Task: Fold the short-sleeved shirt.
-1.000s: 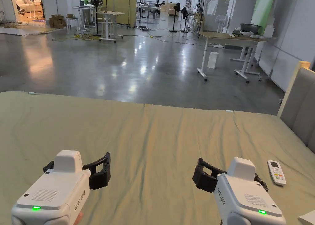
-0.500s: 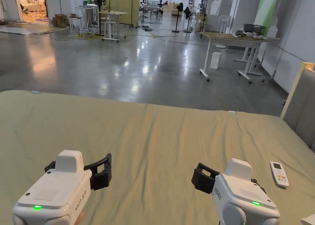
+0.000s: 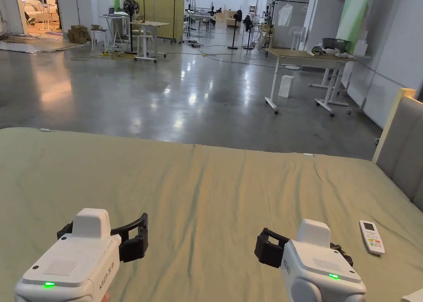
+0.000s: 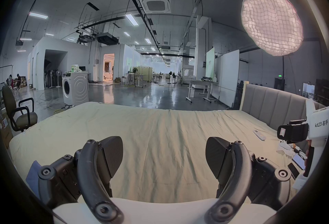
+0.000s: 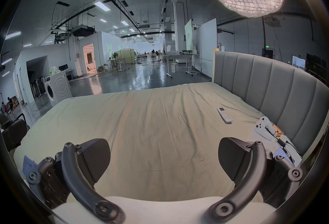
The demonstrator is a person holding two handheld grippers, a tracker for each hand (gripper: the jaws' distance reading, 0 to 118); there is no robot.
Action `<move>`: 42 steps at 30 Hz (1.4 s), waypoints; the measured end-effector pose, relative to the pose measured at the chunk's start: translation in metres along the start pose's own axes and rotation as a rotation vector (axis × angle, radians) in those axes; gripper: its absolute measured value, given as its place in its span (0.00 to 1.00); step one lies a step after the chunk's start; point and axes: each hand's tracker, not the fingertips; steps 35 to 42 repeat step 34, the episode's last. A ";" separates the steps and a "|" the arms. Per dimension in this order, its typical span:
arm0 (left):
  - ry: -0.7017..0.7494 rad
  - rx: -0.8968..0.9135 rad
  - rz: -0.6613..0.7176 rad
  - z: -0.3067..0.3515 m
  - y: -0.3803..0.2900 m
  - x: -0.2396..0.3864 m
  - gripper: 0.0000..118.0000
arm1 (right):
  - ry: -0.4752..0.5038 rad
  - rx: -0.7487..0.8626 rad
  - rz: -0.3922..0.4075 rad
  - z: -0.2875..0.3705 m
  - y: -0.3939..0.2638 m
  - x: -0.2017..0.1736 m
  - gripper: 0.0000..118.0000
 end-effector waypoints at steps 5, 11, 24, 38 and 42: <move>0.001 0.000 -0.002 -0.001 -0.001 -0.002 0.81 | 0.039 -0.010 -0.007 0.002 0.004 0.003 1.00; -0.001 -0.006 0.001 0.001 -0.003 -0.002 0.81 | 0.050 -0.029 -0.063 0.003 0.007 0.007 1.00; 0.017 0.026 -0.006 0.000 -0.005 -0.002 0.81 | 0.113 0.212 -0.041 0.009 -0.007 0.023 1.00; -0.011 0.046 -0.028 0.001 -0.009 0.001 0.81 | 0.068 0.197 0.011 0.008 0.000 0.016 1.00; -0.011 0.046 -0.028 0.001 -0.009 0.001 0.81 | 0.068 0.197 0.011 0.008 0.000 0.016 1.00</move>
